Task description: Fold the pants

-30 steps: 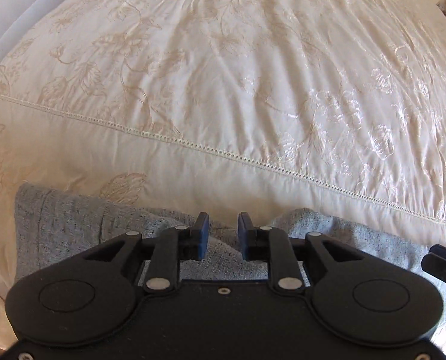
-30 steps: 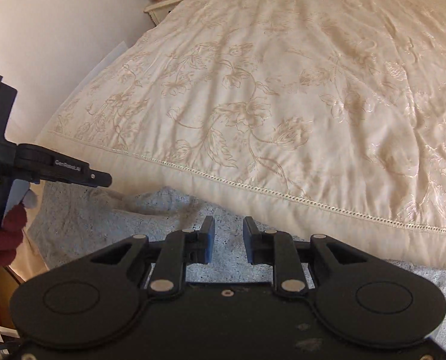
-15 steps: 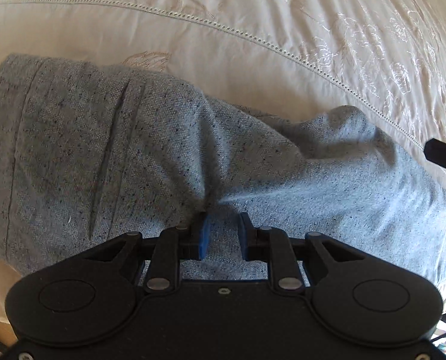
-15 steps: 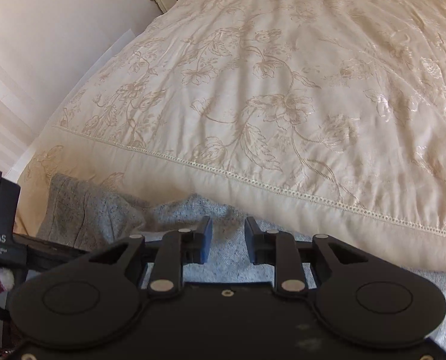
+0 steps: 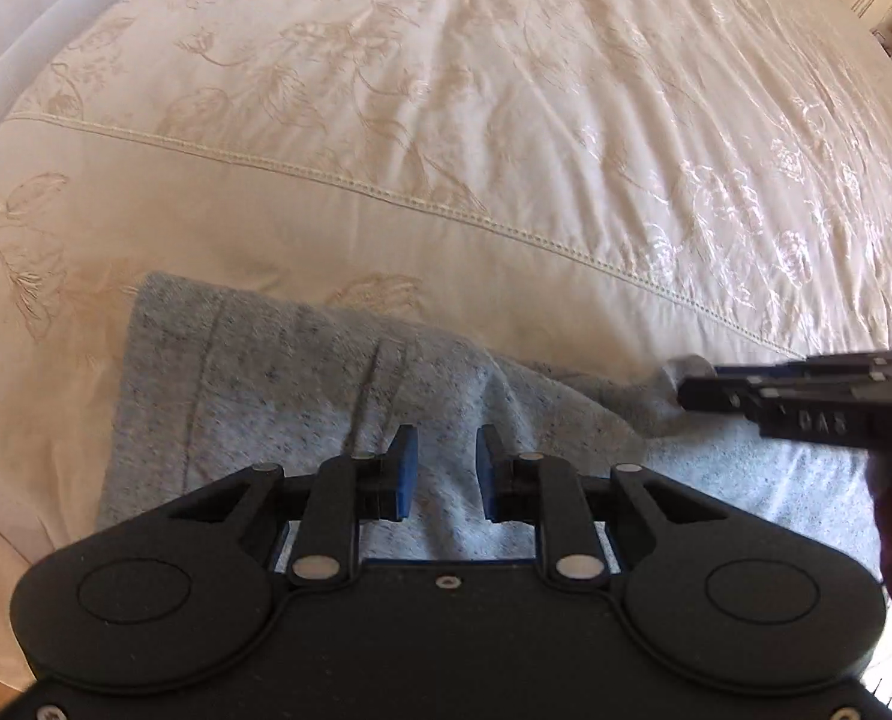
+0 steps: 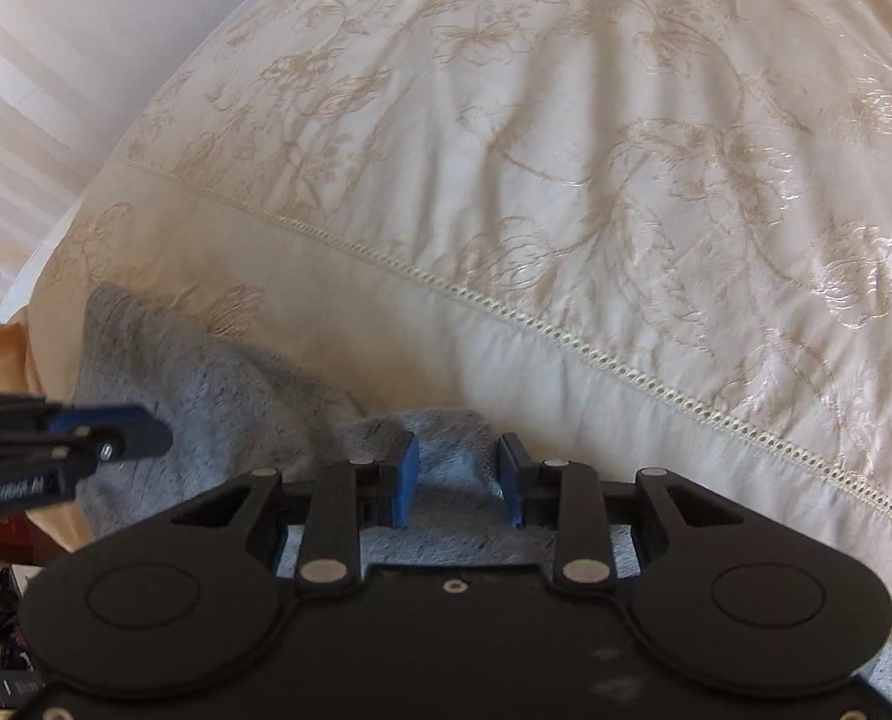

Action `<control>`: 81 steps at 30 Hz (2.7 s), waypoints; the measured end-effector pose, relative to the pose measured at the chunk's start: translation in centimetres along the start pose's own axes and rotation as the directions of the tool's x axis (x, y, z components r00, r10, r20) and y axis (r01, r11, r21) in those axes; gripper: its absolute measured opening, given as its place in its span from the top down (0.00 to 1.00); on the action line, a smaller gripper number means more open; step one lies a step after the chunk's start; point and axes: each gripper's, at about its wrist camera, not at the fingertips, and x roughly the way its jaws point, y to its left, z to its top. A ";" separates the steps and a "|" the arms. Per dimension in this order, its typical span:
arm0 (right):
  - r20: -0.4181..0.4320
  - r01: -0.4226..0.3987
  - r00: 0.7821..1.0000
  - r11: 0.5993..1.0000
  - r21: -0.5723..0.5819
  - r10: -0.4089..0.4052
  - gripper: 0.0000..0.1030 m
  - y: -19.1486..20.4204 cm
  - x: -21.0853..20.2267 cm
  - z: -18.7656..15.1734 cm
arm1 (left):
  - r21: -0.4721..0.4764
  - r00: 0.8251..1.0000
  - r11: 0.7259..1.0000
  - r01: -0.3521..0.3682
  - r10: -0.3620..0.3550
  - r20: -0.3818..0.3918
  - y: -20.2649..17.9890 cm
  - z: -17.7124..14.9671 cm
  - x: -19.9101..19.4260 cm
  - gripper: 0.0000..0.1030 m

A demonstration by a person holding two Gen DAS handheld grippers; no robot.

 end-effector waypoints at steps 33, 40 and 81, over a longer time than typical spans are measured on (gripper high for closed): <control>0.125 0.214 0.967 0.974 0.072 -0.222 0.99 -2.3 1.6 2.9 | 0.181 0.997 0.981 0.072 -0.073 -0.004 1.4 -2.0 -0.1 0.71; 0.281 0.222 0.935 0.975 0.012 -0.216 0.99 2.1 -3.7 -0.9 | 0.238 0.998 0.969 0.059 -0.050 -0.045 -0.2 -2.2 1.7 0.71; 0.021 -0.028 1.000 0.923 0.384 0.021 0.66 -0.6 -0.4 0.1 | 0.235 0.989 0.967 0.097 -0.067 -0.134 1.2 -2.9 4.3 0.69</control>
